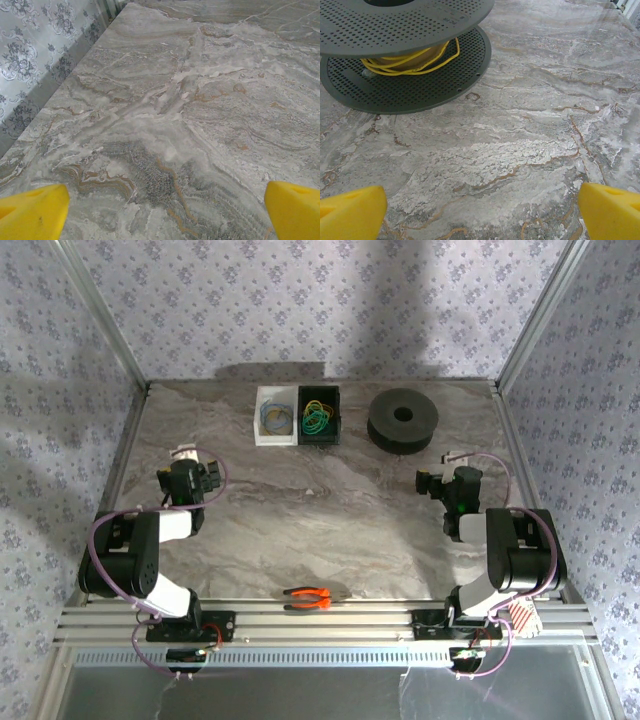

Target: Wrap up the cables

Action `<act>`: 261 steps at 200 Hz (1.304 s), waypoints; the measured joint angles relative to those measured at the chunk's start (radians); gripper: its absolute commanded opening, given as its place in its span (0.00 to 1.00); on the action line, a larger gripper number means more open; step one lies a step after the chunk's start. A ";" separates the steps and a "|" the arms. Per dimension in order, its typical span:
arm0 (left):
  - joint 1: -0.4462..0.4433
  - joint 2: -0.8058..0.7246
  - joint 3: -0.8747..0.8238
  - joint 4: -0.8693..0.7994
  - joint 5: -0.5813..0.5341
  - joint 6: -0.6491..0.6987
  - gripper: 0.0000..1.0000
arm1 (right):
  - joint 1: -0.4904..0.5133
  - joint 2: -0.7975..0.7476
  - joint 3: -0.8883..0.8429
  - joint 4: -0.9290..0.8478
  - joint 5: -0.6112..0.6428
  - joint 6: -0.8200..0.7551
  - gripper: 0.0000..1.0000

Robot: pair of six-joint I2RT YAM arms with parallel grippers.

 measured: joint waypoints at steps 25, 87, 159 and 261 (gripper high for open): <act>0.000 0.000 0.000 0.000 0.000 0.000 1.00 | 0.000 0.000 0.000 0.000 0.000 0.000 1.00; 0.004 0.035 0.159 -0.251 -0.004 -0.012 1.00 | 0.000 -0.014 0.009 -0.037 0.003 0.004 1.00; -0.043 -0.023 0.500 -0.827 0.064 -0.141 1.00 | -0.109 -0.278 0.185 -0.353 -0.178 0.211 1.00; -0.120 -0.134 0.532 -1.146 0.170 -0.222 1.00 | -0.157 0.200 0.354 -0.071 -0.540 0.778 0.84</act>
